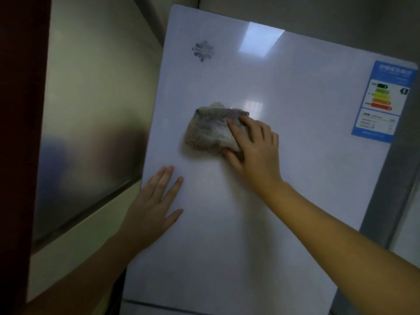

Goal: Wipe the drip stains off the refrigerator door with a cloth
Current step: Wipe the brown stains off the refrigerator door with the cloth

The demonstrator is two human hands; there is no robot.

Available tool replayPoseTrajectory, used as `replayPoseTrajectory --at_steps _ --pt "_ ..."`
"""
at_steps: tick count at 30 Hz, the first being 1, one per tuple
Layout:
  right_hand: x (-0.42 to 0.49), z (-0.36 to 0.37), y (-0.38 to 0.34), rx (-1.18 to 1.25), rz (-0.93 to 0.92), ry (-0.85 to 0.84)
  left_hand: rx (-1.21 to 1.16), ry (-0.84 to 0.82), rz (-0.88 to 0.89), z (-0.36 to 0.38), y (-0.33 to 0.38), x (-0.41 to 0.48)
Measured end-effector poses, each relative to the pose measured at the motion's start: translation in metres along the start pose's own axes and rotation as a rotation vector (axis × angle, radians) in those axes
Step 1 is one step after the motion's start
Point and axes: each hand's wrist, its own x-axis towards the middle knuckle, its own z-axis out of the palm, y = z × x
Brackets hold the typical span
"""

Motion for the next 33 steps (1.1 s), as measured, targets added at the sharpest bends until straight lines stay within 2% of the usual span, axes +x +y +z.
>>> replayPoseTrajectory --at_steps 2,4,8,10,13,18,20,22,26,30,33 --pt "-0.015 0.008 -0.017 0.015 -0.007 -0.003 0.004 0.000 0.002 0.001 -0.002 0.000" --pt "-0.044 0.010 -0.023 0.021 -0.107 -0.048 0.000 0.020 0.001 0.003 -0.003 0.000" --pt "-0.079 -0.010 0.006 -0.021 -0.276 -0.133 -0.009 0.013 0.029 0.006 -0.004 -0.001" --pt "-0.064 -0.019 0.034 -0.075 -0.231 -0.113 -0.014 0.012 0.018 0.007 -0.003 -0.003" --pt "-0.008 -0.027 0.063 -0.107 -0.058 -0.034 -0.026 0.005 -0.005 0.009 -0.001 -0.004" --pt "0.051 -0.007 0.031 -0.016 0.101 0.018 -0.017 0.000 -0.002 0.011 -0.003 -0.004" --pt "0.035 0.001 0.007 0.007 0.084 0.016 -0.012 0.004 0.002 0.013 -0.003 -0.004" --pt "-0.005 0.003 -0.007 0.002 -0.031 -0.037 -0.008 0.019 0.014 0.013 -0.004 -0.003" --pt "-0.079 -0.021 0.016 -0.004 -0.217 -0.173 0.000 0.049 0.010 0.010 -0.001 0.000" --pt "-0.057 -0.036 0.053 -0.083 -0.214 -0.156 -0.031 0.114 -0.034 0.003 0.005 0.007" --pt "-0.004 -0.035 0.061 -0.084 -0.091 -0.074 -0.062 0.138 -0.062 -0.004 -0.001 0.027"
